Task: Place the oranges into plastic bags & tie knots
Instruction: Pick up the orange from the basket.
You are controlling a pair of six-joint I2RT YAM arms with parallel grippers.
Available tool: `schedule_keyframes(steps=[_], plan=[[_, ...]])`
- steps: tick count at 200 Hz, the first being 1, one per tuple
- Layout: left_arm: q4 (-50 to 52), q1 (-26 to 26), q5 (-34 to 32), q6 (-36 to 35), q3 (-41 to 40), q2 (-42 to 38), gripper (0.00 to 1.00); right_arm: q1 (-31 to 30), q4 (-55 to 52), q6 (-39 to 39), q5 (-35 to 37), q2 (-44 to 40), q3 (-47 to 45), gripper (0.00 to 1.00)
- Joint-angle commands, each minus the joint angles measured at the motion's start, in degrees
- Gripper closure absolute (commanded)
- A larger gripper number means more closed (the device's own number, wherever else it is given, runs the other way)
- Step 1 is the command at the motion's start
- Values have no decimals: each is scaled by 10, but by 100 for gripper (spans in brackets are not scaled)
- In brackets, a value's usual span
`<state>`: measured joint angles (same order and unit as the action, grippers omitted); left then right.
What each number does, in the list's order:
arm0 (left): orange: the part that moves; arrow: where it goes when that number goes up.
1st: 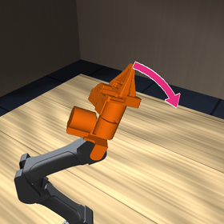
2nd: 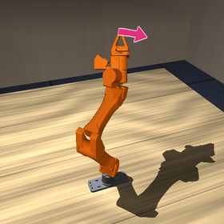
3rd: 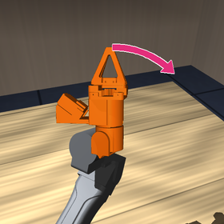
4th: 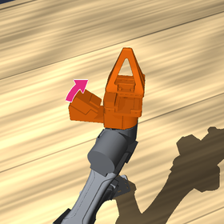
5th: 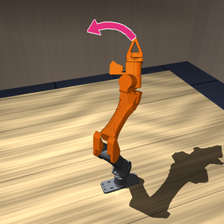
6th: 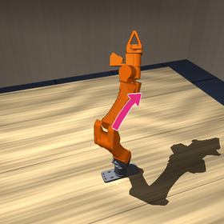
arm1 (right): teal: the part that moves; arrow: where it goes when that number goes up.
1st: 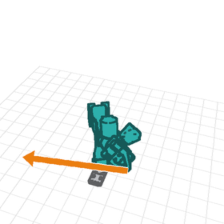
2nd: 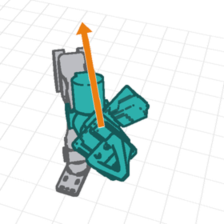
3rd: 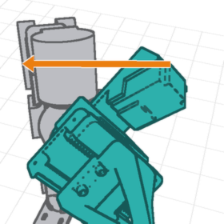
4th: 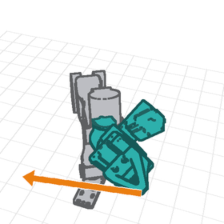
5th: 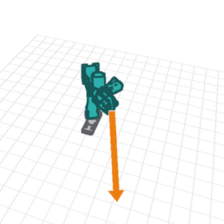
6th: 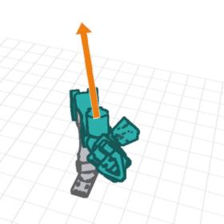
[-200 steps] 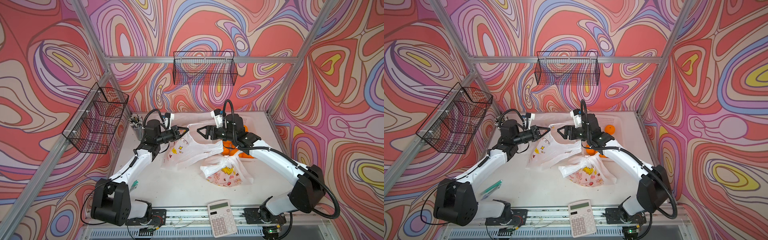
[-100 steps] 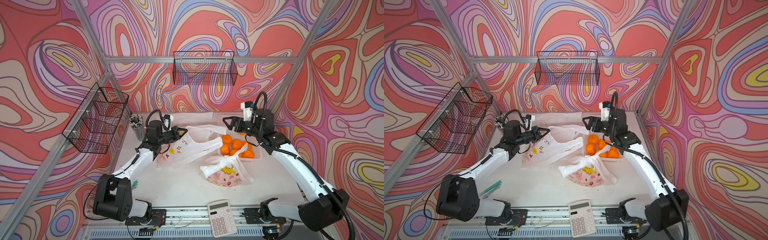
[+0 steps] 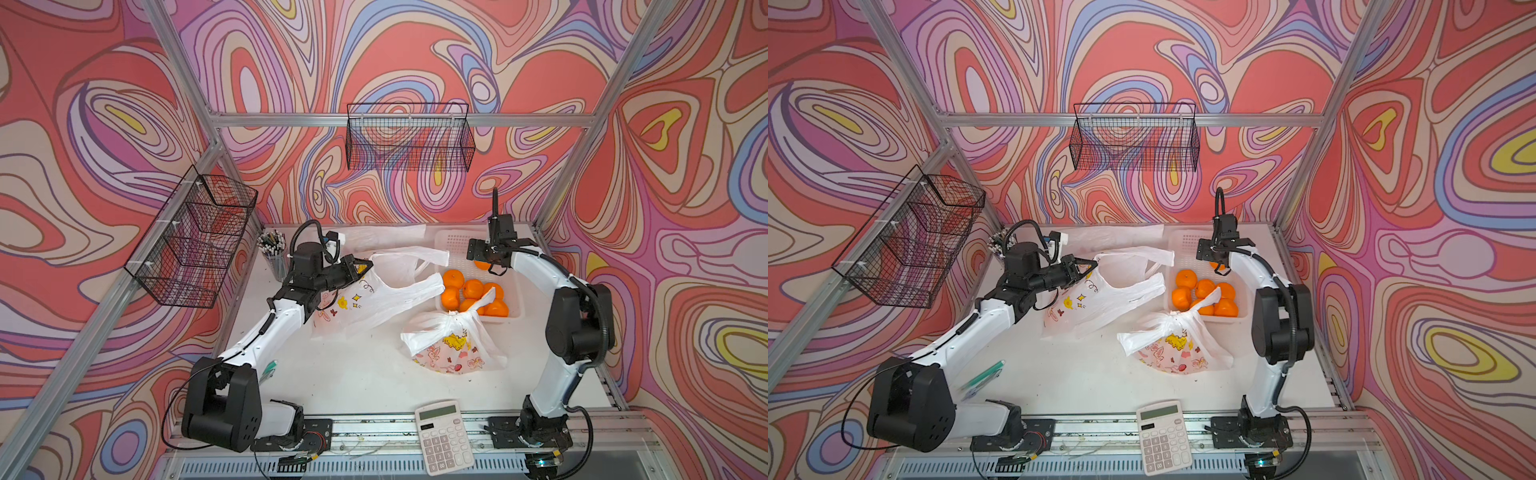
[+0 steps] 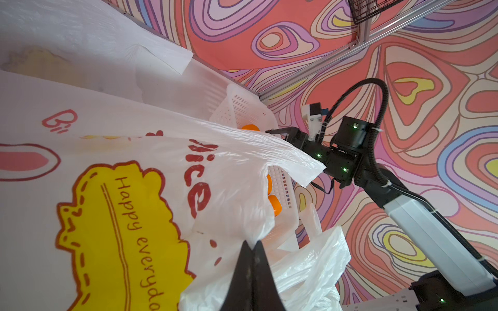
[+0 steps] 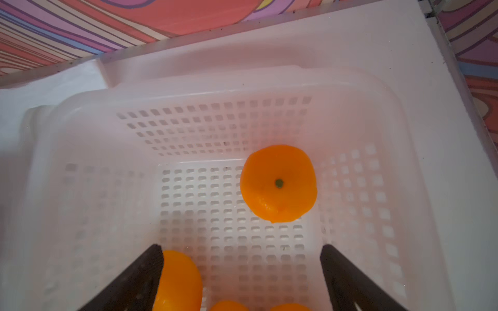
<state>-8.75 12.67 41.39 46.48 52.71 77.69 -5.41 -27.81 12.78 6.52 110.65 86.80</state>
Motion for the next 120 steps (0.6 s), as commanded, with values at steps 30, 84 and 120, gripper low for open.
schedule_keyframes(steps=[30,84,120], plan=[[11,-4,6,-9,2,-12,100,3,-6,-3,88,98,66,5],[20,-4,10,-14,9,-9,100,5,3,-1,72,162,107,20],[22,-4,11,-16,8,-8,100,6,15,-10,59,139,99,41]])
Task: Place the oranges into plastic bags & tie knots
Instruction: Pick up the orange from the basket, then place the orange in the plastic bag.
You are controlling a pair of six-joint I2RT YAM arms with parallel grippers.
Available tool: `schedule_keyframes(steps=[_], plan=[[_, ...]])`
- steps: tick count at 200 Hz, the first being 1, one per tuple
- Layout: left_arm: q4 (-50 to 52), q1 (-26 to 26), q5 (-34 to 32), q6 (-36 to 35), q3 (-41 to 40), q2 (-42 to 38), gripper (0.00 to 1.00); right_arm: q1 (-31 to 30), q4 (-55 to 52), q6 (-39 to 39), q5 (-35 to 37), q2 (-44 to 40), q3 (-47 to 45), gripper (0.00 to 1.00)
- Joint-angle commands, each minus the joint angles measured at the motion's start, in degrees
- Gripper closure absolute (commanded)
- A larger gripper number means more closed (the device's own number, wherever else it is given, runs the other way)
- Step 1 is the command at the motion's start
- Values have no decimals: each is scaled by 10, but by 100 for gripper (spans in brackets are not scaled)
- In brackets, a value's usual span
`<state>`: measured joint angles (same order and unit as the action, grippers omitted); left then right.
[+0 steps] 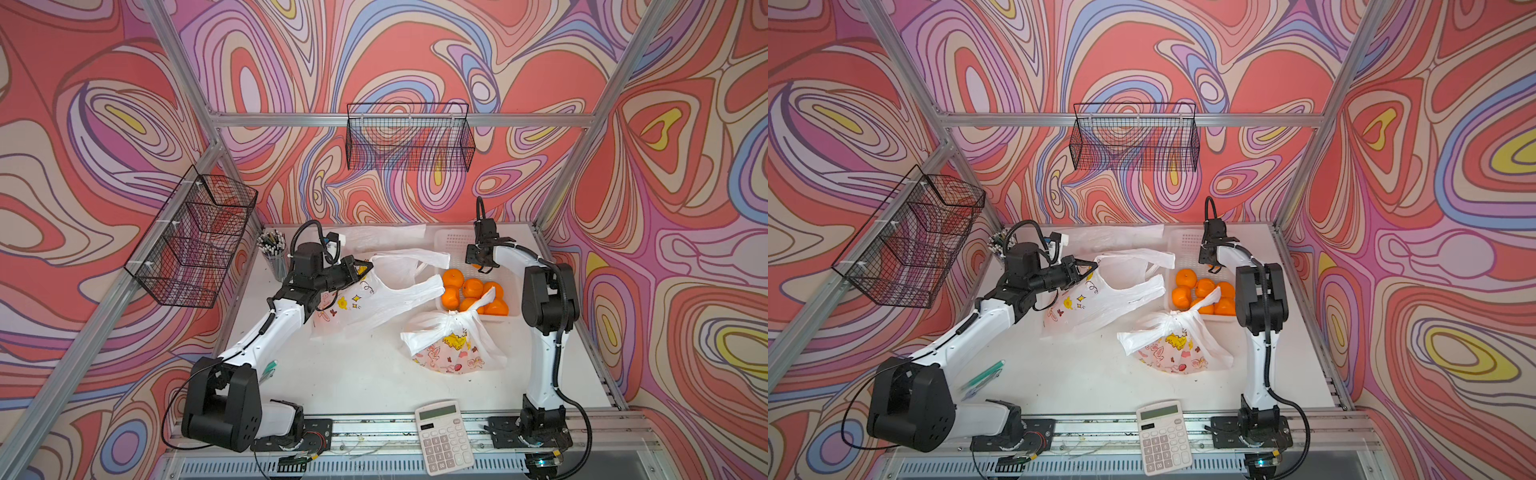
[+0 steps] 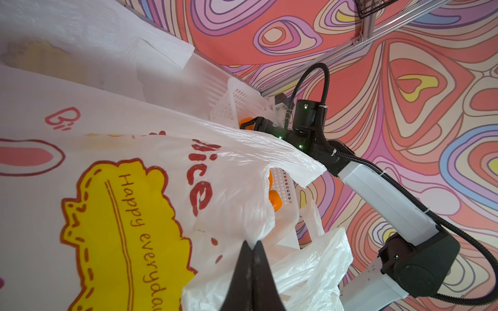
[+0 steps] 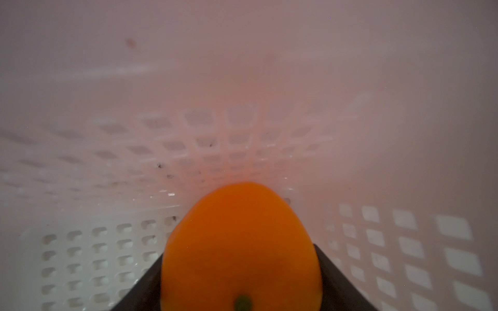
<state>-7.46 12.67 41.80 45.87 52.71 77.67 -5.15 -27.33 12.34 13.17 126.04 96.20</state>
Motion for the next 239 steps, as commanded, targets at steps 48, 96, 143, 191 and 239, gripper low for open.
schedule_keyframes(steps=[48,96,143,191,239], plan=[[7,-4,9,-10,10,-6,100,2,37,-5,-126,-194,-121,47],[5,-4,9,-14,12,1,100,-44,72,39,-336,-423,-242,47],[5,-4,8,-16,14,3,100,-186,121,78,-391,-470,-238,47],[7,-4,2,-7,13,-6,100,-301,145,78,-387,-376,-214,47],[-1,-4,3,-3,12,-8,100,-313,158,85,-371,-271,-174,40]])
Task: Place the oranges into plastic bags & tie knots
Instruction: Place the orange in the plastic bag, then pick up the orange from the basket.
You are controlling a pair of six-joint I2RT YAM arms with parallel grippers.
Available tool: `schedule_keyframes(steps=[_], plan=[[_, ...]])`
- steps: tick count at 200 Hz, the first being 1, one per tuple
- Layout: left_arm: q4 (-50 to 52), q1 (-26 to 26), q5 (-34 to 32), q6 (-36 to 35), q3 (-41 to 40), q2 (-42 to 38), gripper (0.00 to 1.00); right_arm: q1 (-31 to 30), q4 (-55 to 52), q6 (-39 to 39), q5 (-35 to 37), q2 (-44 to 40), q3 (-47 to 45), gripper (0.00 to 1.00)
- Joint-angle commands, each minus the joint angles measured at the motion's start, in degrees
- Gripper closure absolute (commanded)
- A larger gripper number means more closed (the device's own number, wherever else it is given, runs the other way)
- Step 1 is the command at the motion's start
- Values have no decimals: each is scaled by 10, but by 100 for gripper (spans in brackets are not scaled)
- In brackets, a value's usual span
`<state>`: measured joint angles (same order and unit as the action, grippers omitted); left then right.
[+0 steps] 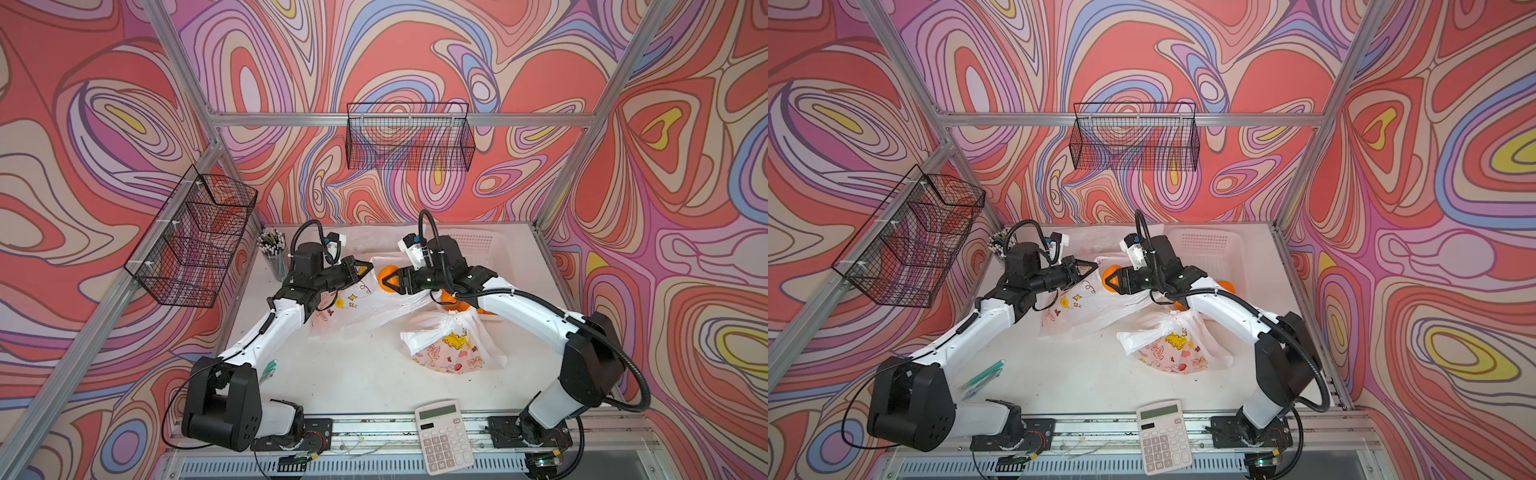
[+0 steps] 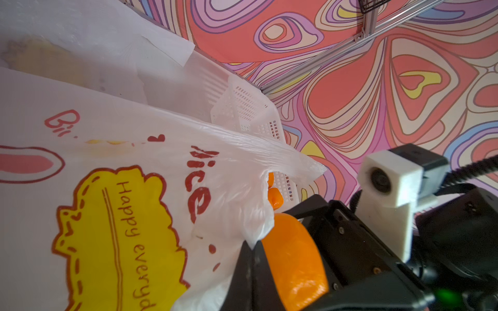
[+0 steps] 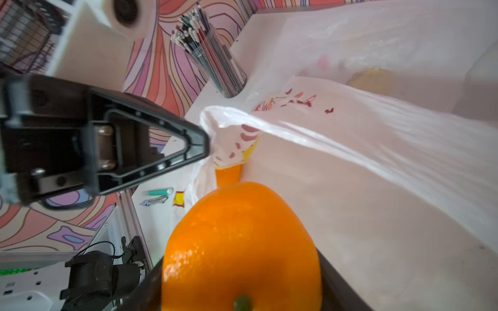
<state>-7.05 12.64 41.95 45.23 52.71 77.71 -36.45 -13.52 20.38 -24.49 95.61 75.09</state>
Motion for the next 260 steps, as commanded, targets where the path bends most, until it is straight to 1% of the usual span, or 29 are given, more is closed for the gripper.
schedule_keyframes(steps=[1,11,31,46,68,102,115,131,147,169,193,207,233,260], plan=[[-5,-3,2,4,12,-8,100,0,20,5,6,34,39,40],[-3,-3,2,3,11,-8,100,0,19,6,1,49,51,33],[0,-3,0,1,7,-11,100,0,26,1,0,48,55,19],[-1,-3,0,2,3,-12,100,0,20,-3,6,37,56,13],[-8,-3,0,8,0,-9,100,0,-3,-10,19,11,64,12],[1,-3,-6,0,2,-2,100,0,-26,-8,20,-48,70,17],[11,-3,-12,-9,2,1,100,1,-47,-14,37,-75,74,16],[26,-3,-26,-20,1,2,100,13,-80,-25,69,-104,79,13],[35,-4,-34,-27,1,2,100,48,-118,-30,99,-128,73,9],[38,-4,-34,-29,2,0,100,127,-188,-43,146,-148,61,8],[42,-4,-35,-32,4,-1,100,198,-257,-72,221,-141,49,7],[46,-5,-35,-34,5,-1,100,233,-273,-86,240,-128,38,6],[62,-5,-35,-41,13,0,100,281,-287,-103,246,-96,23,6],[65,-5,-38,-41,14,-5,100,306,-316,-106,290,-56,19,6]])
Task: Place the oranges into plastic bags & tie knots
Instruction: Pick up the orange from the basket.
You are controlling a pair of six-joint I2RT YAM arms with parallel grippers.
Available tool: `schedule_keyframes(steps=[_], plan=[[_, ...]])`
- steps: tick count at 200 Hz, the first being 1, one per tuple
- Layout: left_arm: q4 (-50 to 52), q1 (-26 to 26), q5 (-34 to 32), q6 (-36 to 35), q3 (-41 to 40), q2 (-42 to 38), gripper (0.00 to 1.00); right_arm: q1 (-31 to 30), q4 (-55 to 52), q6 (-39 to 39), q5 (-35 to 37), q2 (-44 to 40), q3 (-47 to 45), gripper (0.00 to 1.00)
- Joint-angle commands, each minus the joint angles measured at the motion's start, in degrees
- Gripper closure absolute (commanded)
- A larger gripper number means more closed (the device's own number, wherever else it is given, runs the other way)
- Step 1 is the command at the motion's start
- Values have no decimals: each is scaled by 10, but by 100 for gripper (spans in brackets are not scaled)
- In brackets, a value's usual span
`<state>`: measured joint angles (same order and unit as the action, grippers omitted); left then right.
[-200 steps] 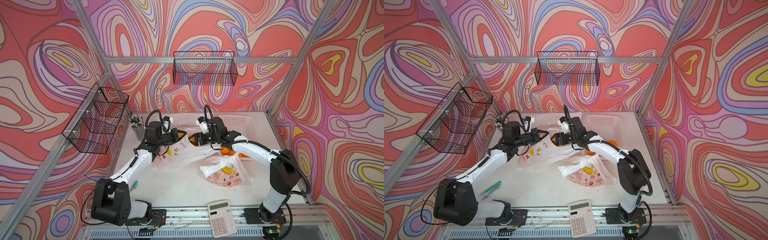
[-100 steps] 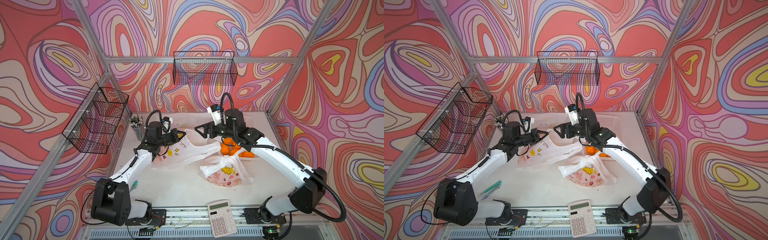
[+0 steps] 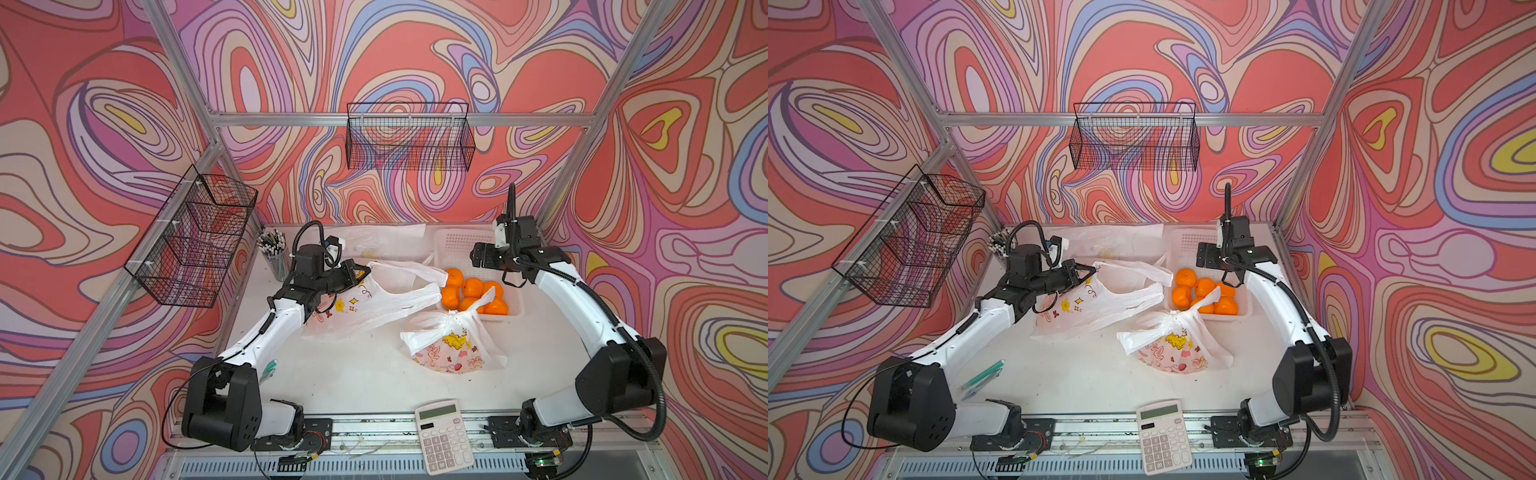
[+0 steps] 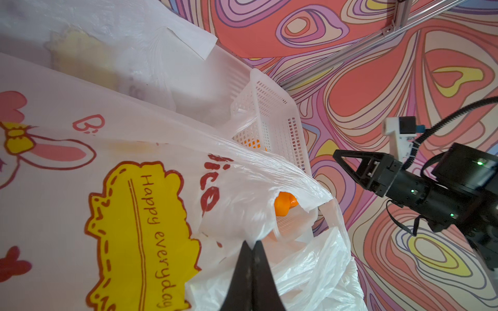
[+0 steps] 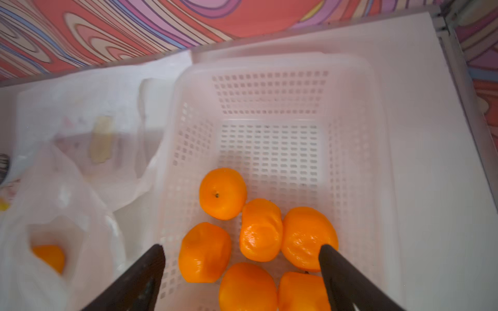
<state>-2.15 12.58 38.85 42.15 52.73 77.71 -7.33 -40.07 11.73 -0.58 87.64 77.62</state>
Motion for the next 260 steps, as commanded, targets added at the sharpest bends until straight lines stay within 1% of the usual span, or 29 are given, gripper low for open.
schedule_keyframes(steps=[1,30,69,107,113,140,163,173,198,224,245,260], plan=[[16,-4,-7,-10,14,-5,100,16,-51,-18,53,25,-6,6],[23,-4,-9,-15,15,-6,100,31,-53,-18,68,64,-19,8],[29,-4,-9,-19,14,-10,100,35,-48,-14,65,101,-31,15],[34,-4,-9,-22,12,-15,100,41,-34,-13,68,129,-42,17],[35,-4,-10,-22,12,-15,100,42,-29,-13,66,149,-42,17],[36,-4,-8,-22,11,-16,100,43,-9,-17,55,183,-38,18],[38,-4,-7,-22,12,-17,100,46,5,-20,48,211,-28,23],[39,-4,-7,-22,12,-18,100,47,8,-21,43,217,-23,30],[41,-4,-9,-23,12,-20,100,47,21,-22,41,198,-23,44],[41,-5,-8,-23,14,-20,100,47,19,-28,27,139,-22,46],[34,-4,-2,-19,15,-17,100,46,17,-32,-26,74,-12,48],[29,-5,-1,-16,16,-14,100,44,25,-24,-98,36,-6,48]])
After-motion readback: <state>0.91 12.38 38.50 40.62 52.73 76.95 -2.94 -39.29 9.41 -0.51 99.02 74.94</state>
